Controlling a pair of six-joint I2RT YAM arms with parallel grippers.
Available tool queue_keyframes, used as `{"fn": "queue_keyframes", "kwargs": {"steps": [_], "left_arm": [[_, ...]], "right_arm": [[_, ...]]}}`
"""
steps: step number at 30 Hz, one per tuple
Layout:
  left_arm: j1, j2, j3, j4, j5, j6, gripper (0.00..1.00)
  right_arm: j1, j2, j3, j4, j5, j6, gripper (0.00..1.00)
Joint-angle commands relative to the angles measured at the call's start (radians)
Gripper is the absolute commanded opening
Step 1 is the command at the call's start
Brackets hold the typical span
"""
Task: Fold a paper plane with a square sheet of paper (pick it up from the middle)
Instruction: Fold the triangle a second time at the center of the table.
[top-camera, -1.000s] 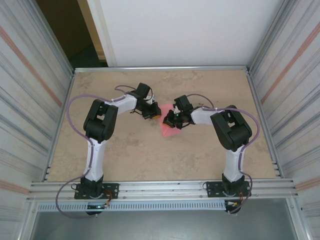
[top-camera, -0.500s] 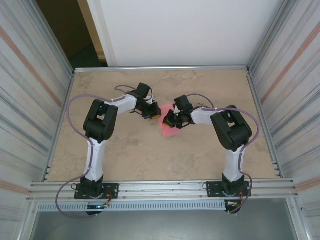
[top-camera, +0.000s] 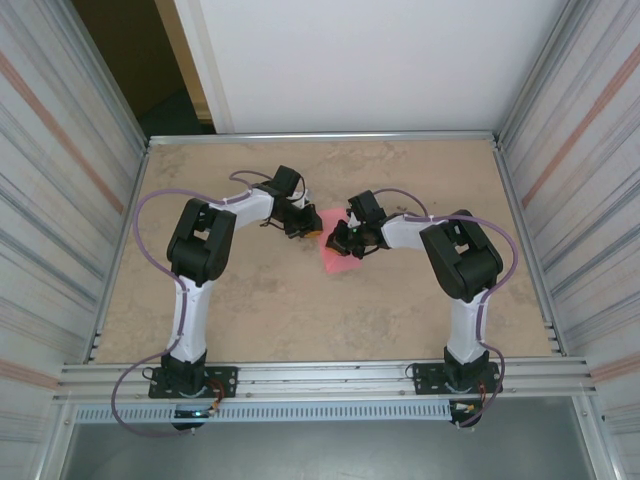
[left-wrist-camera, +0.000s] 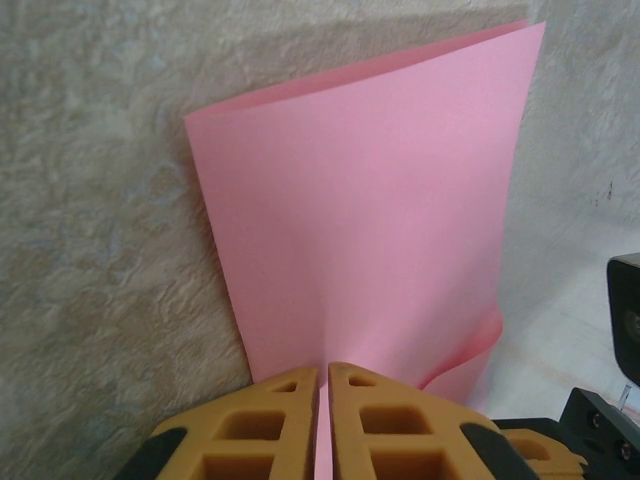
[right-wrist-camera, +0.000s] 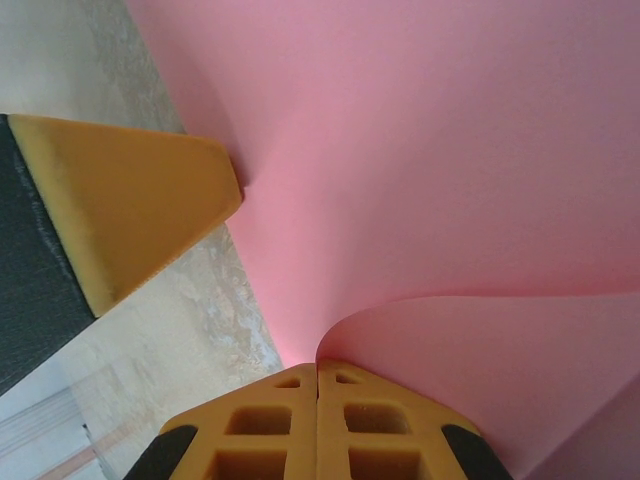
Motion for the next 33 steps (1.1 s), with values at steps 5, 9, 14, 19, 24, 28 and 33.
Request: {"fn": "queue_keyframes", "kwargs": {"steps": [5, 9, 14, 19, 24, 28, 33], "left_arm": [[-0.005, 0.038, 0.004, -0.051, -0.021, 0.023, 0.13], [-0.006, 0.037, 0.004, -0.052, -0.022, 0.022, 0.13], [-0.005, 0.038, 0.003, -0.053, -0.021, 0.021, 0.13], [-0.006, 0.039, 0.002, -0.053, -0.023, 0.021, 0.13], [-0.006, 0.040, 0.001, -0.053, -0.021, 0.021, 0.13], [-0.006, 0.037, 0.001, -0.053, -0.021, 0.021, 0.13], [-0.005, 0.038, 0.002, -0.053, -0.021, 0.021, 0.14]], "right_arm": [[-0.002, 0.016, 0.015, -0.008, 0.034, 0.016, 0.00], [-0.002, 0.018, 0.015, -0.010, 0.035, 0.020, 0.00], [-0.004, 0.020, 0.013, -0.006, 0.036, 0.029, 0.00], [-0.007, 0.022, 0.008, 0.014, 0.028, 0.041, 0.00], [-0.009, 0.025, 0.009, 0.018, 0.028, 0.046, 0.00], [-0.009, 0.026, 0.007, 0.015, 0.029, 0.045, 0.00], [-0.007, 0.028, 0.005, 0.006, 0.028, 0.037, 0.00]]}}
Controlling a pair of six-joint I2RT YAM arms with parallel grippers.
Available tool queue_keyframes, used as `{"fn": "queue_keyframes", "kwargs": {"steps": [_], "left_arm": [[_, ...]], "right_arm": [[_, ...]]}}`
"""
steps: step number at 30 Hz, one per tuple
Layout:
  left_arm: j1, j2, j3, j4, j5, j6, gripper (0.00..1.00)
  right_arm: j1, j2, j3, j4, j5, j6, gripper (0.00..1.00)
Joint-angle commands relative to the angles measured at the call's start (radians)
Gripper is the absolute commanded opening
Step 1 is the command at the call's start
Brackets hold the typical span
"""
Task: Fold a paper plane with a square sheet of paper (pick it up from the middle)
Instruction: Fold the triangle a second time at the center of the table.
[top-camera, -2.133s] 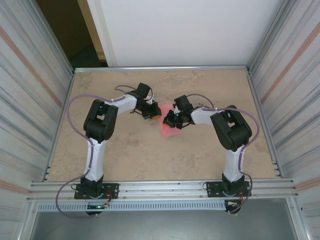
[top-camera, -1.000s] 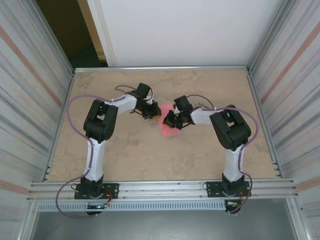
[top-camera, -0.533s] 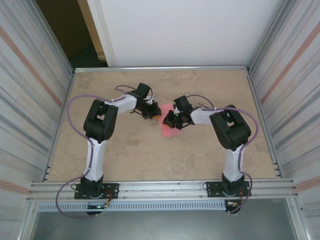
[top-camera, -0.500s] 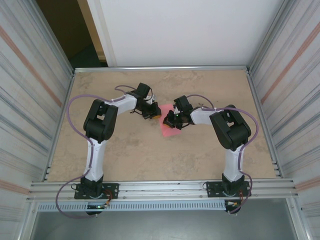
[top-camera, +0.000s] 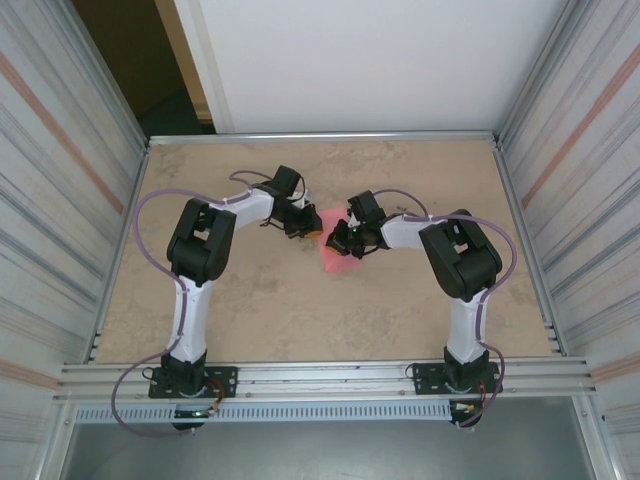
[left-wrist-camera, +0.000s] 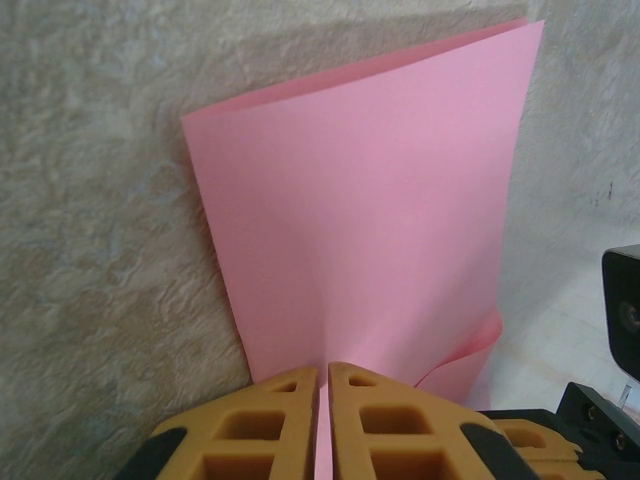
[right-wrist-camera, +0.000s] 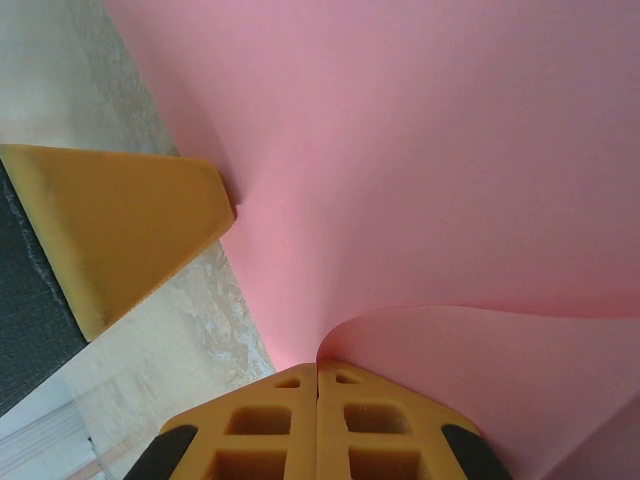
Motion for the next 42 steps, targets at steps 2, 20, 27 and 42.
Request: {"fn": "queue_keyframes", "kwargs": {"steps": [2, 20, 27, 42], "left_arm": [[-0.006, 0.037, 0.002, -0.054, -0.021, 0.021, 0.13], [-0.006, 0.039, 0.011, -0.058, -0.017, 0.024, 0.13], [-0.006, 0.038, 0.013, -0.059, -0.015, 0.024, 0.13], [-0.005, 0.044, 0.014, -0.058, -0.016, 0.022, 0.13]], "right_arm": [[-0.006, 0.021, 0.005, -0.015, 0.016, 0.005, 0.00], [-0.007, 0.038, 0.025, -0.057, -0.006, -0.029, 0.02], [-0.007, 0.043, 0.027, -0.063, -0.009, -0.035, 0.02], [-0.002, -0.002, 0.010, -0.067, -0.017, -0.062, 0.02]]}}
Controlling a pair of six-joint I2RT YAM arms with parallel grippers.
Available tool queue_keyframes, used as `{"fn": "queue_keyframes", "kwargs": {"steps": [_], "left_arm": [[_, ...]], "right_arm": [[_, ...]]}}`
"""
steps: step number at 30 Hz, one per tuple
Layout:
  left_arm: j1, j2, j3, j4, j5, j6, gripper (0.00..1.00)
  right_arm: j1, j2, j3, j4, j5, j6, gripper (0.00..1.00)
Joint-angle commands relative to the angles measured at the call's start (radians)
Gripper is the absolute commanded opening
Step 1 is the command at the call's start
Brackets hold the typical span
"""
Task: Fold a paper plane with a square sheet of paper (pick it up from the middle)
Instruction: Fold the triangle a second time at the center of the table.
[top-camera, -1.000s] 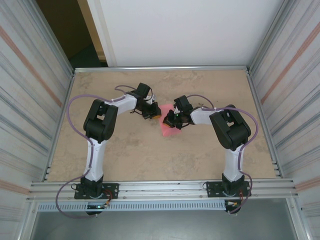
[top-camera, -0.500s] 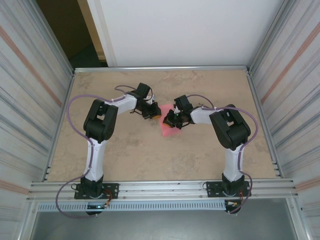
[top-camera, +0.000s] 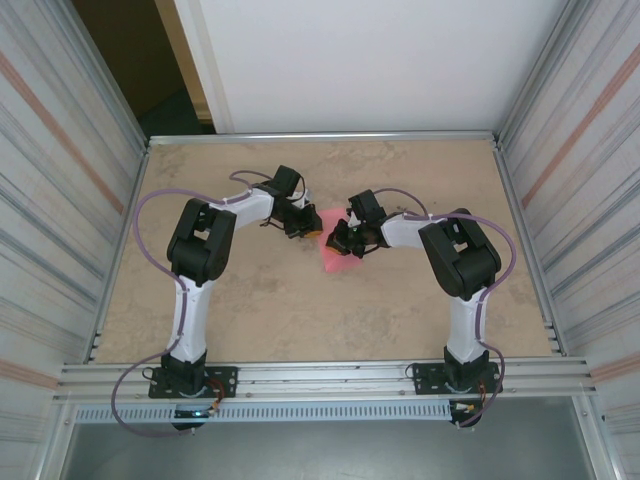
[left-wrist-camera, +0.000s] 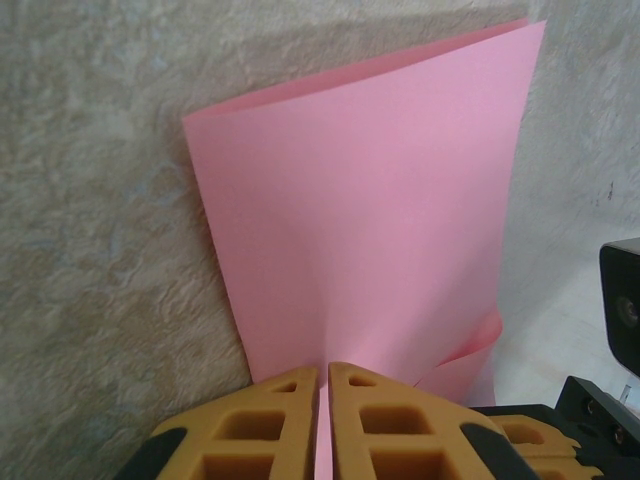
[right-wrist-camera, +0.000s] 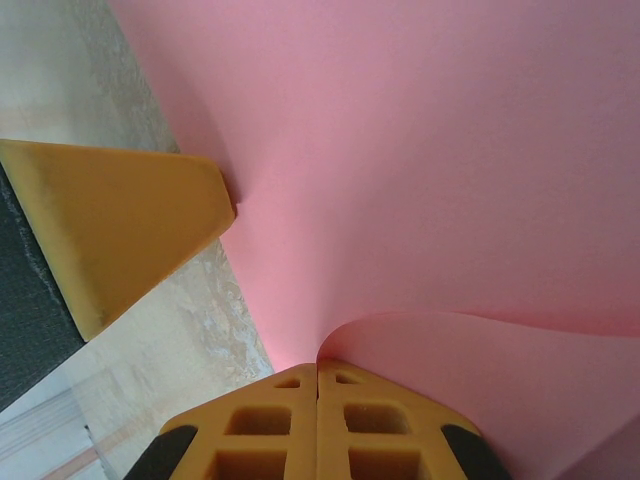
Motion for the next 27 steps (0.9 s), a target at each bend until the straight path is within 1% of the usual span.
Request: {"fn": "queue_keyframes", "kwargs": {"steps": [1, 10, 20, 27], "left_arm": [[-0.006, 0.041, 0.009, -0.054, -0.017, 0.021, 0.13], [-0.008, 0.042, 0.006, -0.055, -0.016, 0.022, 0.13], [-0.008, 0.041, 0.003, -0.054, -0.020, 0.022, 0.13], [-0.008, 0.039, 0.003, -0.054, -0.020, 0.022, 0.13]], "right_arm": [[0.003, -0.012, -0.003, -0.050, 0.009, -0.032, 0.02], [0.003, -0.011, -0.008, -0.047, 0.006, -0.033, 0.02], [0.004, -0.051, -0.029, -0.047, 0.023, -0.035, 0.02], [0.004, -0.031, -0.020, -0.034, 0.013, -0.031, 0.02]]}}
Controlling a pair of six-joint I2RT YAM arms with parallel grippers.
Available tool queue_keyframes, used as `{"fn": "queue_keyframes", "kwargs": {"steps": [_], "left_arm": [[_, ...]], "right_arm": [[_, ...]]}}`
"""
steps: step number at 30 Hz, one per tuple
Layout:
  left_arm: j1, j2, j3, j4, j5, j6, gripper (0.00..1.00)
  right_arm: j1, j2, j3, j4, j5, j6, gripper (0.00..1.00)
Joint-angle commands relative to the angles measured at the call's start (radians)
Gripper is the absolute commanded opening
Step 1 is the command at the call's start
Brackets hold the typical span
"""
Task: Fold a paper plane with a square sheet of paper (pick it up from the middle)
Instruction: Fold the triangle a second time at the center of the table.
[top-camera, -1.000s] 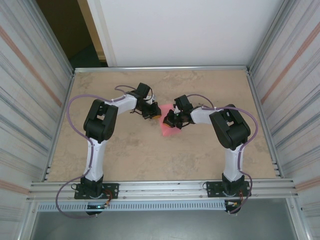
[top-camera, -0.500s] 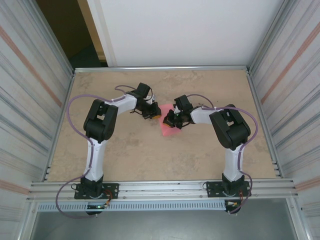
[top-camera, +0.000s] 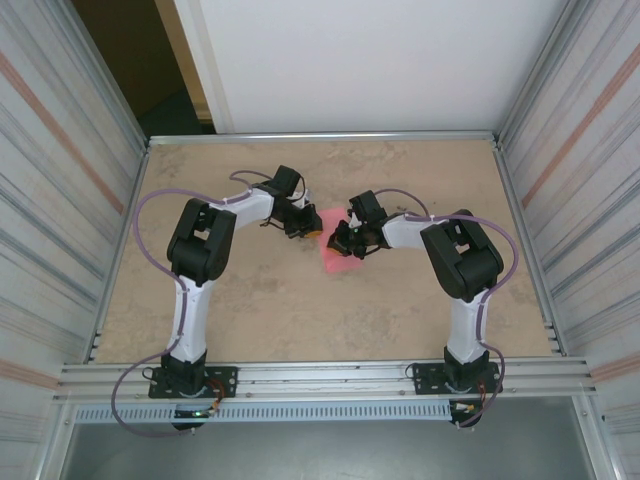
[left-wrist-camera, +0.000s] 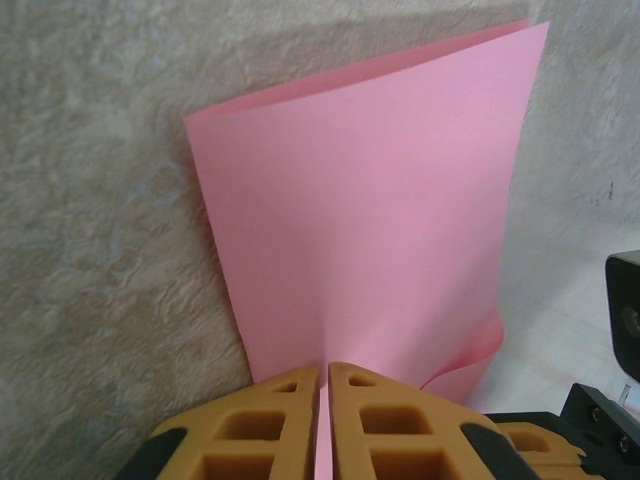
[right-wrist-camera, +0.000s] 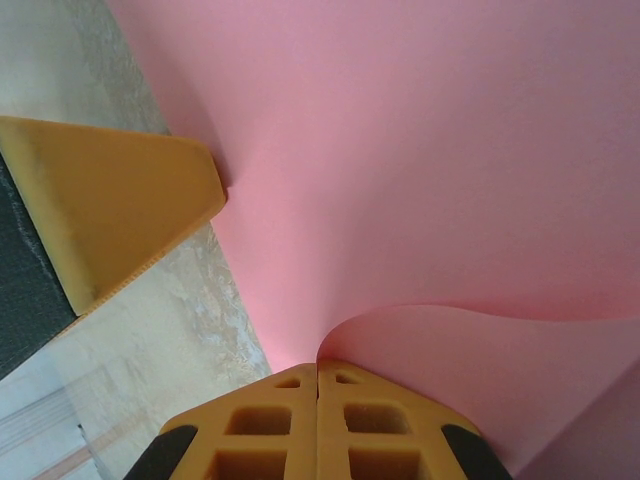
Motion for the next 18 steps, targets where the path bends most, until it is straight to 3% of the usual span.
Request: {"fn": "queue_keyframes", "kwargs": {"steps": [1, 18], "left_arm": [[-0.008, 0.038, 0.001, -0.053, -0.019, 0.022, 0.13], [-0.011, 0.036, -0.002, -0.053, -0.017, 0.022, 0.13]], "right_arm": [[0.004, -0.010, -0.002, -0.019, 0.002, -0.023, 0.01], [0.004, 0.015, 0.002, 0.017, -0.018, -0.010, 0.01]]}}
